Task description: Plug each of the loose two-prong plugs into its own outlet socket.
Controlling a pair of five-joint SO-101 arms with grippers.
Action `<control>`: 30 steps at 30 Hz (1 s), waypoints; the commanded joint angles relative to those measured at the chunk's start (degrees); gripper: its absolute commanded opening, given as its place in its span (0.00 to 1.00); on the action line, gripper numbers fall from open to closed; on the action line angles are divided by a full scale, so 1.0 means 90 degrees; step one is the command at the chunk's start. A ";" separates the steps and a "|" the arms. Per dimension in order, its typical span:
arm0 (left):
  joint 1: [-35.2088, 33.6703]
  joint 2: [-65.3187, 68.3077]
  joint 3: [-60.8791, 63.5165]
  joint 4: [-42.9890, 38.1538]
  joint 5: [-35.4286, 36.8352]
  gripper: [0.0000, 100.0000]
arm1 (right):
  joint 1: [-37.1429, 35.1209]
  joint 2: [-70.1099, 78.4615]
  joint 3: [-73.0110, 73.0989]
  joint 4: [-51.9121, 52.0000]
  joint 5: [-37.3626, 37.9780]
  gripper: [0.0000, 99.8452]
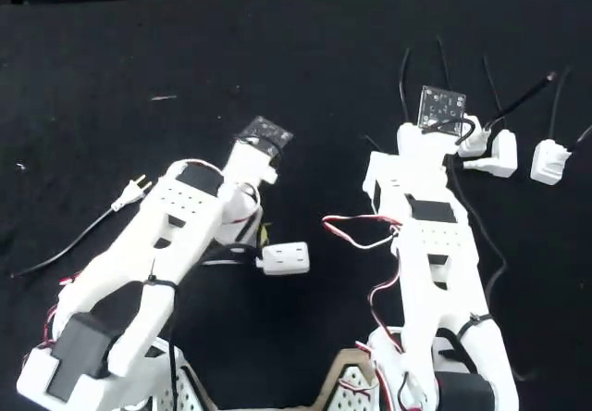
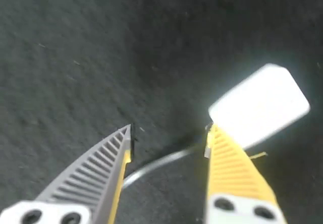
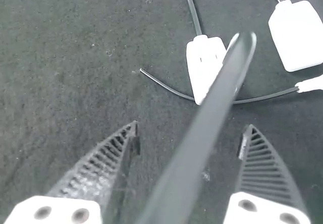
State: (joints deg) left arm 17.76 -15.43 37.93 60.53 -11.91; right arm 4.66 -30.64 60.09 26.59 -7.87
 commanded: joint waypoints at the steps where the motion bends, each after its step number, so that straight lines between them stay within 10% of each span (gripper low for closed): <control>1: -0.0659 -0.0176 0.0171 -0.0410 -0.0029 0.24 | 0.0010 -0.0230 -0.0386 0.0020 -0.0049 0.30; 20: -0.4947 -0.1495 0.1871 -0.0410 -0.2413 0.24 | -0.0527 -0.0249 -0.0103 -0.0107 -0.0049 0.30; 30: -0.5944 -0.2716 0.1402 -0.0391 -0.1963 0.25 | -0.1553 -0.0230 -0.0142 0.0400 0.0000 0.30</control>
State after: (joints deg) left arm -33.14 -36.97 56.22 57.19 -32.48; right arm -7.82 -30.64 60.09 29.93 -7.87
